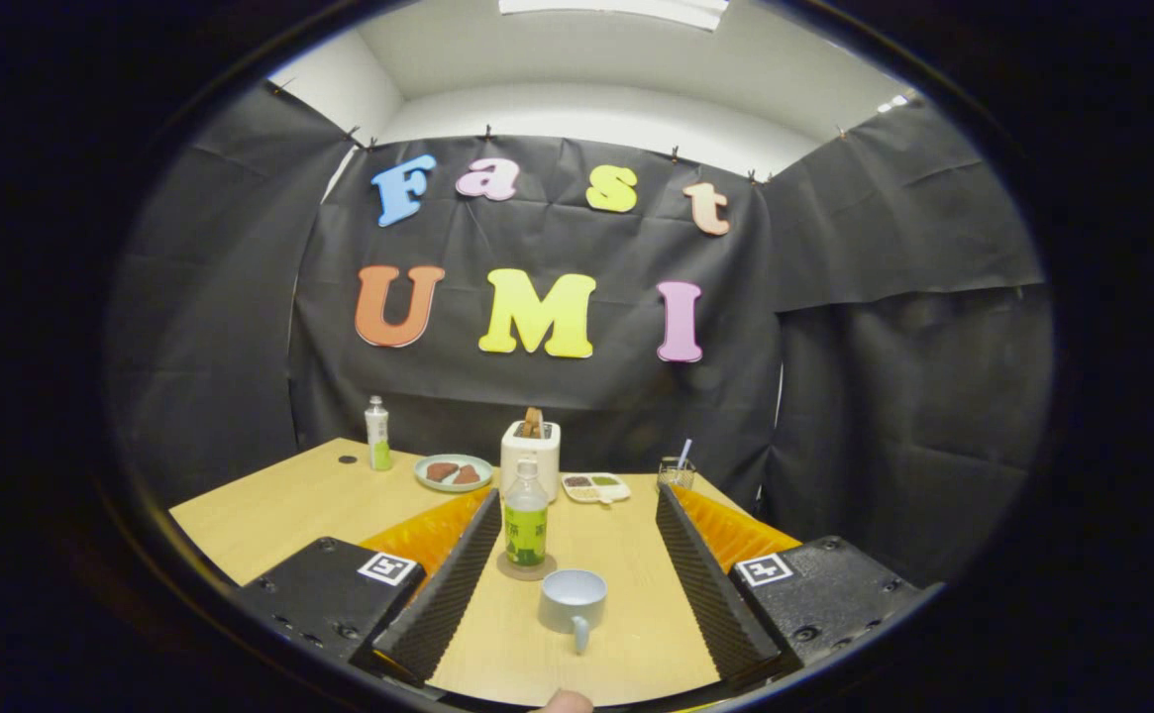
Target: Take the bottle from table, then pour the juice into the cup, finally place the bottle on the coaster
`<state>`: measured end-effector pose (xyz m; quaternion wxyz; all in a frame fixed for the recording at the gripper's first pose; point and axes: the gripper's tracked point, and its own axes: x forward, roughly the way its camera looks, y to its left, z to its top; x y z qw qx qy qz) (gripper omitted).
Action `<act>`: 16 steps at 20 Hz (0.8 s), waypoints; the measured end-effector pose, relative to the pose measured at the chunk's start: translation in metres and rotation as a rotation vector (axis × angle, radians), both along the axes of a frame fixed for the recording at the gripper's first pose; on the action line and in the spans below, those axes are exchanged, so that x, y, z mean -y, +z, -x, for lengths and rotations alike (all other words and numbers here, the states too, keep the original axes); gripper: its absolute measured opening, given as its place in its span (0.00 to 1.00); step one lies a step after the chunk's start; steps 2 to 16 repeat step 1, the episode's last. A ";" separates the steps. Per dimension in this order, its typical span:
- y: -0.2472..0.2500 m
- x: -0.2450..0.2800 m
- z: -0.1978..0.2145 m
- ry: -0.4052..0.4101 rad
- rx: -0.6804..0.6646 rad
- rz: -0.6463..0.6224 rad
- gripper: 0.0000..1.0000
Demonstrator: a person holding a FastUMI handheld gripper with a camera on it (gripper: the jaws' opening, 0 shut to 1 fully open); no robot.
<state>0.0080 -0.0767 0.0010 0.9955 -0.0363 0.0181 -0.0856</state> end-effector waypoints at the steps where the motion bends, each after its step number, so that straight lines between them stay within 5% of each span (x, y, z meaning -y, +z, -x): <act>1: 0.000 0.000 -0.001 -0.001 0.001 0.002 1.00; 16: 0.000 0.000 -0.001 -0.001 0.001 0.002 1.00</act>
